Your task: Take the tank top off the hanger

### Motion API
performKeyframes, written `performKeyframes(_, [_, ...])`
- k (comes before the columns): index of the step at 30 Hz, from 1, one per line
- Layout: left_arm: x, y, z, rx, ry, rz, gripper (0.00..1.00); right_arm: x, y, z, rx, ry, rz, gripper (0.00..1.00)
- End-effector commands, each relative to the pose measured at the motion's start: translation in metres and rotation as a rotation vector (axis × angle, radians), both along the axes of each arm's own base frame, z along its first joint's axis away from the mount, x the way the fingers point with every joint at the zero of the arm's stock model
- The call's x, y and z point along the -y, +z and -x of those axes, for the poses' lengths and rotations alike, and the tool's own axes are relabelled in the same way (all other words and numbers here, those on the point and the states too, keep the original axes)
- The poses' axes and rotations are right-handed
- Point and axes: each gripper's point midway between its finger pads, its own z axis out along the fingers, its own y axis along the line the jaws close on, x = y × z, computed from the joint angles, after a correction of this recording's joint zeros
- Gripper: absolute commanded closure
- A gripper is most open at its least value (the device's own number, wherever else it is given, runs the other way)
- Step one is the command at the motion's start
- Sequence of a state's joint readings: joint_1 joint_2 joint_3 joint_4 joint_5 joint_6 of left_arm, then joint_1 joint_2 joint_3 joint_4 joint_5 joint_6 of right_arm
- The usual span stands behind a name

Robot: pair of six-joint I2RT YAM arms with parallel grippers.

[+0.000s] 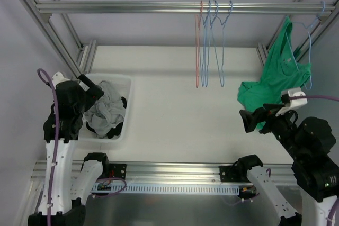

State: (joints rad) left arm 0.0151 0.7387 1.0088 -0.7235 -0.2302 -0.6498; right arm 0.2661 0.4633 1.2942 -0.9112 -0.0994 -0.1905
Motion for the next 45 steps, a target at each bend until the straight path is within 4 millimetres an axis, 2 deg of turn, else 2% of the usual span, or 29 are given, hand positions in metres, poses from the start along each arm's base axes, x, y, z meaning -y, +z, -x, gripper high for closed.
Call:
performKeyframes(1, [0.011,0.042,0.025,0.054,-0.118,-0.038,0.01,0.021,0.002,-0.027,-0.026,-0.122,0.105,0.01])
performKeyframes(2, [0.021,0.052,0.028,0.085,-0.179,-0.033,0.01,0.024,0.003,-0.032,-0.035,-0.14,0.132,0.0])
performKeyframes(3, [0.048,0.062,0.033,0.119,-0.341,0.001,0.01,0.026,0.007,-0.044,-0.061,-0.16,0.162,0.01])
performKeyframes(4, [0.062,0.074,0.041,0.162,-0.426,0.016,0.01,0.036,0.011,-0.052,-0.065,-0.205,0.207,0.01])
performKeyframes(5, [0.076,0.077,0.048,0.181,-0.517,0.032,0.01,0.04,0.014,-0.059,-0.076,-0.23,0.232,0.0])
performKeyframes(6, [0.099,0.081,0.061,0.206,-0.649,0.083,0.01,0.044,0.033,-0.064,-0.047,-0.261,0.238,0.0])
performKeyframes(7, [0.105,0.077,0.072,0.222,-0.692,0.089,0.01,0.051,0.033,-0.084,-0.089,-0.317,0.277,0.0])
performKeyframes(8, [0.108,0.074,0.079,0.232,-0.714,0.084,0.01,0.054,0.039,-0.093,-0.096,-0.336,0.295,0.01])
performKeyframes(9, [0.102,0.068,0.082,0.232,-0.692,0.048,0.01,0.057,0.061,-0.098,-0.059,-0.357,0.288,0.0])
performKeyframes(10, [0.098,0.059,0.092,0.245,-0.677,0.018,0.01,0.06,0.058,-0.119,-0.1,-0.38,0.31,0.01])
performKeyframes(12, [0.089,0.045,0.1,0.227,-0.653,-0.037,0.01,0.068,0.072,-0.137,-0.084,-0.413,0.341,0.01])
performKeyframes(14, [0.084,0.031,0.106,0.224,-0.637,-0.071,0.01,0.083,0.087,-0.161,-0.054,-0.49,0.366,0.01])
performKeyframes(16, [0.081,0.023,0.109,0.229,-0.63,-0.089,0.01,0.106,0.098,-0.17,-0.051,-0.57,0.382,0.0])
performKeyframes(17, [0.08,0.021,0.11,0.23,-0.625,-0.092,0.01,0.112,0.093,-0.18,-0.074,-0.584,0.396,0.01])
performKeyframes(18, [0.08,0.02,0.11,0.232,-0.622,-0.093,0.01,0.123,0.094,-0.181,-0.076,-0.619,0.405,0.02])
performKeyframes(22, [0.072,0.019,0.11,0.254,-0.568,-0.108,0.01,0.144,0.092,-0.189,-0.087,-0.681,0.411,0.03])
performKeyframes(26, [0.072,0.027,0.109,0.275,-0.562,-0.109,0.01,0.155,0.09,-0.187,-0.091,-0.72,0.421,0.03])
performKeyframes(30, [0.074,0.022,0.105,0.252,-0.579,-0.101,0.01,0.149,0.098,-0.176,-0.024,-0.701,0.4,0.03])
performKeyframes(33, [0.073,0.02,0.102,0.232,-0.589,-0.108,0.01,0.163,0.105,-0.171,-0.02,-0.756,0.48,0.03])
performKeyframes(36, [0.081,0.011,0.102,0.199,-0.643,-0.092,0.01,0.178,0.092,-0.181,-0.073,-0.786,0.536,0.04])
performKeyframes(37, [0.083,0.01,0.103,0.196,-0.655,-0.089,0.01,0.183,0.086,-0.19,-0.092,-0.789,0.55,0.04])
performKeyframes(39, [0.089,0.008,0.104,0.183,-0.694,-0.08,0.01,0.194,0.082,-0.194,-0.122,-0.819,0.613,0.05])
performKeyframes(40, [0.09,0.008,0.105,0.18,-0.707,-0.082,0.01,0.202,0.086,-0.192,-0.123,-0.869,0.631,0.05])
performKeyframes(43, [0.093,0.009,0.106,0.168,-0.738,-0.09,0.01,0.21,0.086,-0.2,-0.107,-0.882,0.622,0.05])
performKeyframes(45, [0.092,0.009,0.107,0.164,-0.74,-0.096,0.01,0.217,0.073,-0.209,-0.129,-0.878,0.625,0.05])
